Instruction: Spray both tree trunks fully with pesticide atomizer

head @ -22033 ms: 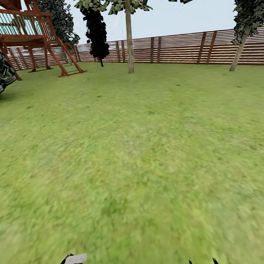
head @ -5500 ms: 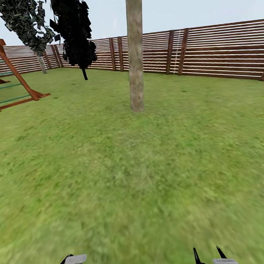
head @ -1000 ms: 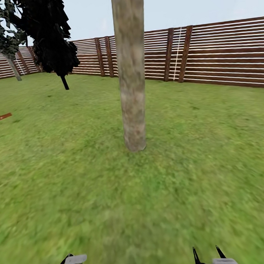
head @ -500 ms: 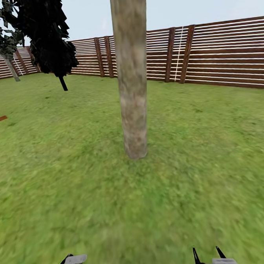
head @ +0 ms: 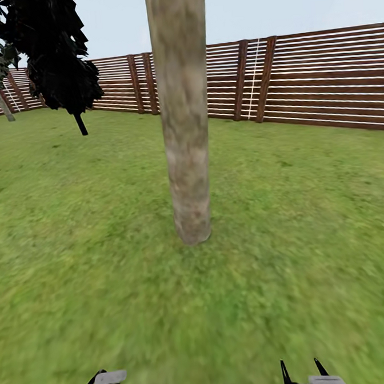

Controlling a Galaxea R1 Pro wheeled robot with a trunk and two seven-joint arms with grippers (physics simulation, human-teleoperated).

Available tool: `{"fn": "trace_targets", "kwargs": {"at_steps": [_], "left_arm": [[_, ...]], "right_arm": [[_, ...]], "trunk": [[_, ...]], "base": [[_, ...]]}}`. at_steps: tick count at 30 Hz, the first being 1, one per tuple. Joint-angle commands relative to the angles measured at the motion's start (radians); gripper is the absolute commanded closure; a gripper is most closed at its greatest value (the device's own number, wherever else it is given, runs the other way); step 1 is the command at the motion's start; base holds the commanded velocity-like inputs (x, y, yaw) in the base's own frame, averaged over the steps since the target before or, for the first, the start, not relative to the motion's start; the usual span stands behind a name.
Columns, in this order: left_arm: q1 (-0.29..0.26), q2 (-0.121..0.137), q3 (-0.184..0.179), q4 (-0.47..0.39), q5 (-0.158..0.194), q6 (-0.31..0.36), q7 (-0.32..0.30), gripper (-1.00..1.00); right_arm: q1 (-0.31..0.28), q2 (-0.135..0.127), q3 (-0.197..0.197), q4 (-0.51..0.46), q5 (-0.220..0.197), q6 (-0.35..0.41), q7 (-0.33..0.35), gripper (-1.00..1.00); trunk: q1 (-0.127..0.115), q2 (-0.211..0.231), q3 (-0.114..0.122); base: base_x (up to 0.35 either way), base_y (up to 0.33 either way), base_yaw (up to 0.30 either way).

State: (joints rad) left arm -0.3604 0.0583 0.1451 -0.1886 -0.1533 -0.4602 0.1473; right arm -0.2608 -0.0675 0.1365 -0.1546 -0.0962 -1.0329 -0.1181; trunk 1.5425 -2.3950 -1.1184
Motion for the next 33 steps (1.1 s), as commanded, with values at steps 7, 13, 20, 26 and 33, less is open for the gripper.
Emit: {"fn": "trace_targets", "kwargs": {"at_steps": [7, 13, 20, 26, 33], "left_arm": [[0.0, 0.0, 0.0, 0.0, 0.0, 0.0, 0.0, 1.0], [0.0, 0.0, 0.001, 0.0, 0.0, 0.0, 0.0, 1.0], [-0.02, 0.021, -0.012, -0.021, -0.013, 0.011, -0.019, 1.0], [-0.036, 0.04, -0.03, -0.09, -0.09, 0.015, -0.188, 1.0], [-0.116, 0.054, -0.035, -0.131, -0.199, 0.164, -0.488, 1.0]], "right_arm": [[0.0, 0.0, 0.0, 0.0, 0.001, 0.0, 0.0, -1.0], [0.0, 0.0, 0.0, 0.0, 0.0, -0.001, 0.0, -1.0], [-0.013, 0.0, -0.004, -0.02, -0.005, 0.005, 0.0, -1.0], [-0.082, -0.001, -0.002, -0.265, 0.026, 0.292, 0.061, -1.0], [-0.176, -0.001, -0.003, -0.416, 0.281, 0.642, 0.435, -1.0]], "trunk": [[0.0, 0.0, 0.0], [0.0, 0.0, 0.0], [0.0, 0.0, 0.0], [0.0, 0.0, 0.0], [0.0, 0.0, 0.0]], "base": [[0.341, 0.0, -0.001], [0.341, 0.0, 0.0], [0.042, 0.0, 0.0], [0.0, 0.0, 0.0], [0.0, 0.0, 0.0]]}}
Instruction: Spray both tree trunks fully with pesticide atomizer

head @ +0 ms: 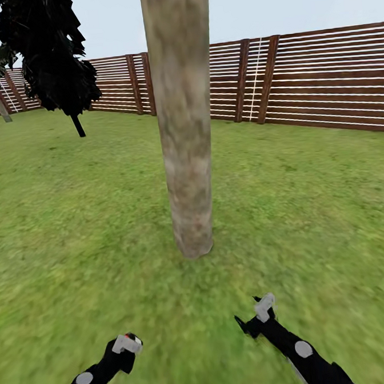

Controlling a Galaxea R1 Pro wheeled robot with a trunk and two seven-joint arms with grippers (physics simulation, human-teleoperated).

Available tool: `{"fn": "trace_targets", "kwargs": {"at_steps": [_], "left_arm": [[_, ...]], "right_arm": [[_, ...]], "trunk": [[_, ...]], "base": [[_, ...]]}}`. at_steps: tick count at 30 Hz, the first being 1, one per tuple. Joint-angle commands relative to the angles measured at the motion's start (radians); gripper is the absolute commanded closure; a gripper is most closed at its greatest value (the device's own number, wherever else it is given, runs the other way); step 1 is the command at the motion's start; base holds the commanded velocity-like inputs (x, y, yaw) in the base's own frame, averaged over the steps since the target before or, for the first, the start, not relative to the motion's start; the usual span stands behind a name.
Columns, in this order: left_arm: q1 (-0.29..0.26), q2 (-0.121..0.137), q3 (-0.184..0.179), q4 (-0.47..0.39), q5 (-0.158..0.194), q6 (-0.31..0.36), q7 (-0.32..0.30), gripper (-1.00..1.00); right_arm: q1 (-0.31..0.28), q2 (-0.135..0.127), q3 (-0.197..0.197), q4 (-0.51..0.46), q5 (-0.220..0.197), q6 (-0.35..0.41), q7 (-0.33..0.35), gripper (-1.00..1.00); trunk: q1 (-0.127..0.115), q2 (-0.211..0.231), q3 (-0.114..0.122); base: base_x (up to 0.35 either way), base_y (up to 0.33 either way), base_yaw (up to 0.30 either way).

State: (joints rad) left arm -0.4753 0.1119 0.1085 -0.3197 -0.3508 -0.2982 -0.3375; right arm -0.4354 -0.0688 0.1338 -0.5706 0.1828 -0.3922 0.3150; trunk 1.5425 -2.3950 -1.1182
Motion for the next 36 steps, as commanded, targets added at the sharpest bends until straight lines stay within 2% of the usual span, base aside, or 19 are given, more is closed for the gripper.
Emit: {"fn": "trace_targets", "kwargs": {"at_steps": [1, 2, 3, 4, 5, 6, 8, 10, 12, 15, 17, 18, 20, 22, 23, 26, 30, 35, 36], "left_arm": [[-0.027, 0.003, 0.001, -0.003, -0.026, 0.042, -0.1, 1.0], [-0.058, 0.006, 0.001, -0.004, -0.08, 0.093, -0.209, 1.0], [-0.075, 0.008, 0.0, -0.005, -0.13, 0.125, -0.269, 1.0], [-0.096, 0.007, 0.001, -0.005, -0.216, 0.162, -0.345, 1.0], [-0.113, 0.005, 0.002, -0.005, -0.277, 0.177, -0.399, 1.0], [-0.126, 0.004, 0.002, -0.005, -0.32, 0.186, -0.438, 1.0], [-0.138, 0.002, 0.001, -0.004, -0.386, 0.192, -0.493, 1.0], [-0.141, 0.0, 0.002, -0.005, -0.443, 0.194, -0.506, 1.0], [-0.141, -0.001, 0.001, -0.005, -0.46, 0.193, -0.509, 1.0], [-0.141, -0.006, 0.0, -0.005, -0.467, 0.19, -0.511, 1.0], [-0.141, -0.01, -0.004, -0.005, -0.475, 0.189, -0.51, 1.0], [-0.141, -0.012, -0.014, -0.006, -0.49, 0.19, -0.51, 1.0], [-0.142, -0.023, -0.029, -0.008, -0.511, 0.192, -0.509, 1.0], [-0.142, -0.043, -0.036, -0.009, -0.522, 0.192, -0.509, 1.0], [-0.142, -0.048, -0.037, -0.009, -0.524, 0.19, -0.508, 1.0], [-0.142, -0.067, -0.043, -0.026, -0.526, 0.185, -0.509, 1.0], [-0.142, -0.08, -0.144, -0.098, -0.518, 0.177, -0.51, 1.0], [-0.143, -0.099, -0.163, -0.121, -0.506, 0.129, -0.518, 1.0], [-0.143, -0.098, -0.162, -0.122, -0.483, 0.113, -0.557, 1.0]], "right_arm": [[-0.024, 0.001, 0.001, -0.002, 0.033, 0.014, 0.057, -1.0], [-0.041, 0.001, 0.002, -0.004, 0.089, 0.023, 0.153, -1.0], [-0.047, 0.001, 0.002, -0.013, 0.133, 0.026, 0.233, -1.0], [-0.051, 0.003, 0.001, -0.046, 0.175, 0.028, 0.335, -1.0], [-0.052, 0.005, 0.001, -0.073, 0.19, 0.029, 0.386, -1.0], [-0.053, 0.012, 0.002, -0.098, 0.197, 0.03, 0.413, -1.0], [-0.054, 0.051, 0.003, -0.124, 0.208, 0.031, 0.436, -1.0], [-0.054, 0.068, 0.005, -0.133, 0.211, 0.032, 0.441, -1.0], [-0.054, 0.073, 0.028, -0.136, 0.21, 0.032, 0.443, -1.0], [-0.057, 0.075, 0.089, -0.137, 0.209, 0.032, 0.467, -1.0], [-0.061, 0.075, 0.106, -0.143, 0.211, 0.039, 0.488, -1.0], [-0.065, 0.075, 0.111, -0.157, 0.211, 0.066, 0.499, -1.0], [-0.083, 0.078, 0.129, -0.2, 0.211, 0.175, 0.552, -1.0], [-0.106, 0.083, 0.171, -0.255, 0.211, 0.323, 0.631, -1.0], [-0.113, 0.087, 0.183, -0.269, 0.211, 0.367, 0.648, -1.0], [-0.125, 0.092, 0.195, -0.283, 0.211, 0.408, 0.662, -1.0], [-0.131, 0.093, 0.197, -0.285, 0.213, 0.417, 0.666, -1.0], [-0.134, 0.092, 0.198, -0.285, 0.213, 0.418, 0.667, -1.0], [-0.134, 0.092, 0.199, -0.285, 0.214, 0.418, 0.667, -1.0]], "trunk": [[0.0, 0.0, 0.0], [0.0, 0.0, 0.0], [0.0, 0.0, 0.0], [0.0, 0.0, 0.0], [0.0, 0.0, 0.0], [0.0, 0.0, 0.0], [0.0, 0.0, 0.0], [0.0, 0.0, 0.0], [0.0, 0.0, 0.0], [0.0, 0.0, 0.0], [0.0, 0.0, 0.0], [0.0, 0.0, 0.0], [0.0, 0.0, 0.0], [0.0, 0.0, 0.0], [0.0, 0.0, 0.0], [0.0, 0.0, 0.0], [0.0, 0.0, 0.0], [0.0, 0.0, 0.0], [0.0, 0.0, 0.0]], "base": [[0.0, 0.0, 0.0], [0.0, 0.0, 0.0], [0.0, 0.0, 0.0], [0.0, 0.0, 0.0], [0.0, 0.0, 0.0], [0.0, 0.0, 0.0], [0.0, 0.0, 0.0], [0.0, 0.0, 0.0], [0.0, 0.0, 0.0], [0.0, 0.0, 0.0], [0.0, 0.0, 0.0], [0.0, 0.0, 0.0], [0.0, 0.0, 0.0], [0.0, 0.0, 0.0], [0.0, 0.0, 0.0], [0.0, 0.0, 0.0], [0.0, 0.0, 0.0], [0.0, 0.0, 0.0], [0.0, 0.0, 0.0]]}}
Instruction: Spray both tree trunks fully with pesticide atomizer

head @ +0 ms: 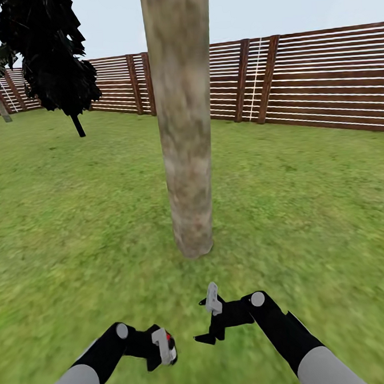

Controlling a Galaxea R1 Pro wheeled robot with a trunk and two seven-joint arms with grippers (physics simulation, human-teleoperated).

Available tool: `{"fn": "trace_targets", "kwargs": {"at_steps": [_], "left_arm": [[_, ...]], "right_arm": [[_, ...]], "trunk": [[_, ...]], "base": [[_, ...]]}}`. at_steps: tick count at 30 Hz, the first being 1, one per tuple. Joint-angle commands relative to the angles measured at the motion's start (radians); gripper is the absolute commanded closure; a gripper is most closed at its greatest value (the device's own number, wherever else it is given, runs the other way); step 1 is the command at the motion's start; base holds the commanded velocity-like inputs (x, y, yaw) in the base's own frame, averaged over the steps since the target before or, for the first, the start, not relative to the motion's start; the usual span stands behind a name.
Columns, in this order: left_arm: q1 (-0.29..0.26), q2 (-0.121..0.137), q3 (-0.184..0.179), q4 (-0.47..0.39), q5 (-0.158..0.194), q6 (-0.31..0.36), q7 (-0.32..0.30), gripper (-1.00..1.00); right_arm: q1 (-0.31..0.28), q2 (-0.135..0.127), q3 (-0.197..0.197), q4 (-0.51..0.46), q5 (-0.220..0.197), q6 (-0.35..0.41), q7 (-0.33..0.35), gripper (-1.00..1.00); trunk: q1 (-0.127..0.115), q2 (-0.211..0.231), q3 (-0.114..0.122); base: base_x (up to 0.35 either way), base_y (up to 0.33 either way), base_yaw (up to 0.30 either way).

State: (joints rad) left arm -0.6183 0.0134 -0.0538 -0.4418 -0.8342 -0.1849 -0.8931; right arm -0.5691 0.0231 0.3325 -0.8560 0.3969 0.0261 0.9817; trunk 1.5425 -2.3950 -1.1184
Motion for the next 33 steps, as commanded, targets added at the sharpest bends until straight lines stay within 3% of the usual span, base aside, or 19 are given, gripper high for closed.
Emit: {"fn": "trace_targets", "kwargs": {"at_steps": [1, 3, 4, 8, 12, 15, 16, 27, 33], "left_arm": [[-0.001, 0.001, 0.0, -0.006, 0.032, -0.006, -0.037, 1.0], [-0.006, 0.006, 0.0, -0.03, 0.085, -0.009, -0.099, 1.0], [-0.026, 0.009, 0.001, -0.047, 0.136, -0.008, -0.179, 1.0], [-0.077, 0.01, 0.005, -0.051, 0.171, 0.002, -0.282, 1.0], [-0.1, 0.015, 0.003, -0.052, 0.212, 0.004, -0.341, 1.0], [-0.11, 0.013, 0.003, -0.052, 0.218, 0.005, -0.372, 1.0], [-0.111, 0.013, 0.003, -0.052, 0.218, 0.003, -0.374, 1.0], [-0.106, 0.0, -0.002, -0.052, 0.21, -0.004, -0.376, 1.0], [-0.106, -0.027, -0.001, -0.052, 0.209, -0.002, -0.37, 1.0]], "right_arm": [[0.0, 0.0, 0.0, 0.0, 0.003, 0.0, 0.0, -1.0], [0.0, 0.0, -0.001, 0.0, 0.036, -0.001, 0.0, -1.0], [0.0, 0.0, -0.001, 0.0, 0.069, -0.001, 0.0, -1.0], [0.0, 0.0, -0.001, -0.001, 0.077, -0.002, 0.0, -1.0], [0.0, 0.0, -0.001, -0.002, 0.077, -0.002, 0.0, -1.0], [0.0, 0.0, -0.001, -0.004, 0.077, -0.002, 0.0, -1.0], [0.0, 0.0, -0.001, -0.004, 0.077, -0.002, 0.0, 1.0], [-0.026, 0.0, -0.003, -0.005, 0.076, 0.0, 0.0, 1.0], [-0.046, 0.0, -0.003, -0.005, 0.074, 0.002, 0.0, 1.0]], "trunk": [[0.0, 0.0, 0.0], [0.0, 0.0, 0.0], [0.0, 0.0, 0.0], [0.0, 0.0, 0.0], [0.0, 0.0, 0.0], [0.0, 0.0, 0.0], [0.0, 0.0, 0.0], [0.0, 0.0, 0.0], [0.0, 0.0, 0.0]], "base": [[0.0, 0.0, 0.0], [0.0, 0.0, 0.0], [0.0, 0.0, 0.0], [0.0, 0.0, 0.0], [0.0, 0.0, 0.0], [0.0, 0.0, 0.0], [0.0, 0.0, 0.0], [0.0, 0.0, 0.0], [0.0, 0.0, 0.0]]}}
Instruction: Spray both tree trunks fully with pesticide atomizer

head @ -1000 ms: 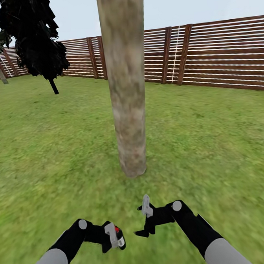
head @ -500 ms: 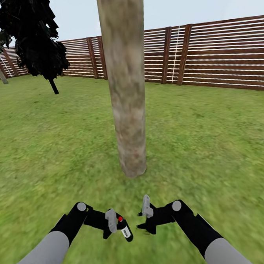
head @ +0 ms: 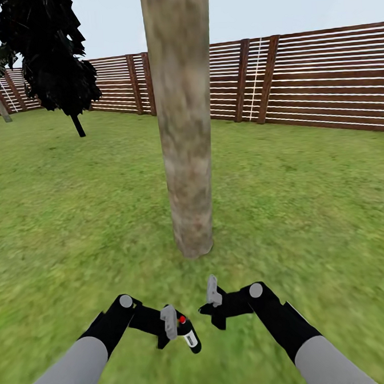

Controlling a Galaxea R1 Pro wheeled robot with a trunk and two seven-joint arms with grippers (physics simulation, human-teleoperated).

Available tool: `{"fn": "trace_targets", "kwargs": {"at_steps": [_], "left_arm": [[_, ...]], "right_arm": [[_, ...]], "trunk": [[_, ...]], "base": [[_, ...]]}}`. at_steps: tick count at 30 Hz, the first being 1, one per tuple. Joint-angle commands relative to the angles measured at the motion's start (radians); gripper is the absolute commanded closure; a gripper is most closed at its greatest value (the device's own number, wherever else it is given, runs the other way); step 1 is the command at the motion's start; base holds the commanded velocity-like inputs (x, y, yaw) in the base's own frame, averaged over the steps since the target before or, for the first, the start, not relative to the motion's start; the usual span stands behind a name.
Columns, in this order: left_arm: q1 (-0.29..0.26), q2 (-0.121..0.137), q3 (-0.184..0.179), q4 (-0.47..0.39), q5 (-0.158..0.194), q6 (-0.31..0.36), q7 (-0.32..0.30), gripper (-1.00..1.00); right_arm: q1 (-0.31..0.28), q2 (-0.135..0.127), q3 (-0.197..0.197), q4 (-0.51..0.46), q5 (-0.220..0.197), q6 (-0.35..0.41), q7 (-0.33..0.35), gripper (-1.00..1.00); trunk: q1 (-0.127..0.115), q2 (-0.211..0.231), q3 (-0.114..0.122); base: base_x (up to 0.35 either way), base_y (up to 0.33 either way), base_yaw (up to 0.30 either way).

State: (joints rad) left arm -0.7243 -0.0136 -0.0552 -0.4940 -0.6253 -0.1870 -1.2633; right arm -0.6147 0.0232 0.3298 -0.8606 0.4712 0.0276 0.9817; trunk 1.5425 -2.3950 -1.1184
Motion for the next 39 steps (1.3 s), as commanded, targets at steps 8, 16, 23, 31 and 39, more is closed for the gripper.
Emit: {"fn": "trace_targets", "kwargs": {"at_steps": [8, 16, 23, 31, 39], "left_arm": [[-0.006, -0.036, 0.0, -0.002, -0.002, 0.009, 0.011, 1.0], [-0.007, -0.05, 0.0, -0.006, -0.001, 0.012, 0.075, 1.0], [-0.007, -0.064, 0.0, -0.006, 0.001, 0.012, 0.074, 1.0], [-0.009, -0.066, 0.0, -0.005, 0.007, 0.012, 0.07, 1.0], [-0.008, -0.036, -0.002, 0.0, -0.007, 0.012, 0.076, 1.0]], "right_arm": [[-0.003, 0.001, 0.0, 0.0, 0.0, 0.0, 0.0, 1.0], [-0.004, 0.007, 0.0, 0.0, 0.0, 0.001, 0.0, 1.0], [-0.004, 0.008, 0.0, 0.0, 0.0, 0.001, 0.0, 1.0], [-0.004, 0.009, 0.0, 0.0, 0.0, 0.0, 0.0, 1.0], [-0.004, 0.009, 0.0, 0.0, 0.0, 0.0, 0.0, 1.0]], "trunk": [[0.0, 0.0, 0.0], [0.0, 0.0, 0.0], [0.0, 0.0, 0.0], [0.0, 0.0, 0.0], [0.0, 0.0, 0.0]], "base": [[0.0, 0.0, 0.0], [0.0, 0.0, 0.0], [0.0, 0.0, 0.0], [0.0, 0.0, 0.0], [0.0, 0.0, 0.0]]}}
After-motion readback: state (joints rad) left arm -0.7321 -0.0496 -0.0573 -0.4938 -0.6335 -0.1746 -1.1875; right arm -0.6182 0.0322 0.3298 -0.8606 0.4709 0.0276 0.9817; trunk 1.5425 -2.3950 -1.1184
